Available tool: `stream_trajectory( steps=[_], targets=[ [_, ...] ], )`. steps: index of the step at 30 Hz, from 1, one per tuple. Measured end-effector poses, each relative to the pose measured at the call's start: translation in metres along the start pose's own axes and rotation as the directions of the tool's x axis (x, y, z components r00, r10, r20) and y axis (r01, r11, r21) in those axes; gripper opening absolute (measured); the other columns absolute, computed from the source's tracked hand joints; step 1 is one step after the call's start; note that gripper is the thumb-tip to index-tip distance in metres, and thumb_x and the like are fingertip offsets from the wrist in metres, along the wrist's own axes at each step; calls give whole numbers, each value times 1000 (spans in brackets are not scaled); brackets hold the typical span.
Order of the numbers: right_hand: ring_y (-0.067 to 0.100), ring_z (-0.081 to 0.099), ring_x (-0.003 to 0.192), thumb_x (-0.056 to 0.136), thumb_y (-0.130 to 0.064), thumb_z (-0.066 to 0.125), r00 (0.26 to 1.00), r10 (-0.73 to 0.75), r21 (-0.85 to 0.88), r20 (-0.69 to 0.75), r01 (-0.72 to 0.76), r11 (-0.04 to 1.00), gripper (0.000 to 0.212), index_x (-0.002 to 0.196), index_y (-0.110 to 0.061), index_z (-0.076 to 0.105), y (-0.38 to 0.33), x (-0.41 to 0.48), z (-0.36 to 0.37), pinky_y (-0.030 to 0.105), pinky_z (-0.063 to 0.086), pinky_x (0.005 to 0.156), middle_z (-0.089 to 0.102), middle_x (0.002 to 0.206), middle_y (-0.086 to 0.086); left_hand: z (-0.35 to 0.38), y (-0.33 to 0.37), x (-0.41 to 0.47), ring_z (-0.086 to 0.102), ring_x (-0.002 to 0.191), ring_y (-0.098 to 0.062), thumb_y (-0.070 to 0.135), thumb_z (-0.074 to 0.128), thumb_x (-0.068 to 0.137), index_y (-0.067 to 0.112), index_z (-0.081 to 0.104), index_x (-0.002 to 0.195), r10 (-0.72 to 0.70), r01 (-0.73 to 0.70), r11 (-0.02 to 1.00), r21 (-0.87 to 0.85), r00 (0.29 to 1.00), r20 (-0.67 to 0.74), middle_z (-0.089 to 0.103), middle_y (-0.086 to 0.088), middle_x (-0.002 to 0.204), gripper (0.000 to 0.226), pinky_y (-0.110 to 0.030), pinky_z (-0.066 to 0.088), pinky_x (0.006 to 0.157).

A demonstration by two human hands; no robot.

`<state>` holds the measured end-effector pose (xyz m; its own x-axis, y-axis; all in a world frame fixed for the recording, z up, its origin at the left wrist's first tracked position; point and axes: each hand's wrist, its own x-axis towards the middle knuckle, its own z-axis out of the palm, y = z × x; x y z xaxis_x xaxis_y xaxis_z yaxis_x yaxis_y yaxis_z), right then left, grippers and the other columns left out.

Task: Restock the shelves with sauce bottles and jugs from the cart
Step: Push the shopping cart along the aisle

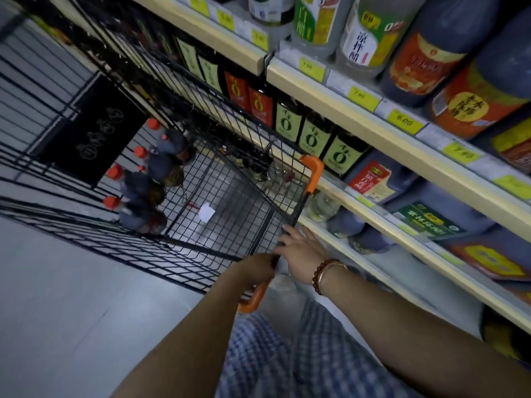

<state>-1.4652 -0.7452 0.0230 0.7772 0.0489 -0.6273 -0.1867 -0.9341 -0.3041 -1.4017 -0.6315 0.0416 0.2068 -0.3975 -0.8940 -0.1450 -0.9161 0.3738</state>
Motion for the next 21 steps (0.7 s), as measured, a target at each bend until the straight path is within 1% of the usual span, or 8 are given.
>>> stream_trajectory(
  steps=[2, 7, 10, 12, 15, 17, 19, 21],
  targets=[
    [22, -1, 146, 84, -4, 48, 999, -11, -3, -33, 11, 1000, 54, 133, -27, 47, -4, -4, 10, 50, 1, 118, 29, 151, 1, 5, -1, -1, 55, 116, -29, 12, 50, 92, 6, 51, 127, -8, 9, 1000, 24, 1000, -26, 57, -16, 127, 36, -37, 46, 98],
    [21, -4, 146, 83, 3, 44, 998, -22, 56, -57, 25, 998, 58, 135, -23, 42, -21, -25, 33, 47, 4, 118, 24, 153, 1, 27, -25, -11, 55, 114, -27, 14, 54, 92, 13, 50, 128, -9, 11, 1000, 22, 996, -86, 56, -11, 126, 36, -38, 47, 99],
    [21, -6, 146, 80, 5, 44, 999, -30, 37, -34, 32, 999, 65, 138, -25, 39, -36, -41, 47, 47, 0, 118, 20, 155, 1, 46, -48, -17, 56, 111, -26, 18, 53, 93, 14, 51, 127, 35, -30, 999, 44, 994, -107, 57, -8, 125, 34, -39, 46, 99],
    [20, -7, 146, 79, 6, 44, 1000, -12, -7, -25, 12, 1000, 70, 140, -27, 34, -44, -50, 56, 51, -1, 118, 16, 157, 0, 59, -63, -20, 56, 110, -26, 20, 54, 91, 13, 53, 124, 80, -68, 994, 89, 987, -140, 58, -8, 123, 34, -38, 46, 98],
    [19, -7, 146, 82, 2, 44, 998, 42, -45, -42, -44, 998, 68, 142, -25, 29, -56, -63, 68, 53, 0, 117, 13, 157, -2, 78, -77, -25, 55, 109, -25, 21, 55, 90, 11, 57, 119, 125, -106, 988, 114, 976, -178, 60, -8, 119, 31, -35, 44, 95],
    [21, -2, 146, 83, -3, 47, 997, 78, -40, -28, -79, 996, 61, 140, -21, 32, -64, -71, 72, 51, 3, 117, 18, 156, 0, 90, -81, -27, 55, 107, -25, 17, 54, 89, 12, 57, 117, 138, -116, 985, 125, 972, -188, 61, -8, 116, 29, -34, 43, 92],
    [24, 11, 144, 85, -9, 48, 994, 102, -40, -47, -104, 994, 48, 132, -18, 44, -68, -73, 72, 48, 8, 116, 33, 148, 3, 98, -82, -27, 56, 106, -25, 15, 53, 88, 13, 57, 116, 152, -126, 982, 141, 970, -192, 62, -9, 115, 28, -34, 44, 91],
    [26, 25, 136, 85, -13, 48, 991, 112, -73, -68, -117, 990, 38, 123, -17, 53, -70, -79, 74, 46, 15, 113, 47, 136, 4, 110, -80, -29, 56, 104, -25, 16, 55, 87, 14, 58, 113, 163, -133, 977, 165, 969, -187, 63, -9, 112, 27, -34, 45, 89]
  ],
)
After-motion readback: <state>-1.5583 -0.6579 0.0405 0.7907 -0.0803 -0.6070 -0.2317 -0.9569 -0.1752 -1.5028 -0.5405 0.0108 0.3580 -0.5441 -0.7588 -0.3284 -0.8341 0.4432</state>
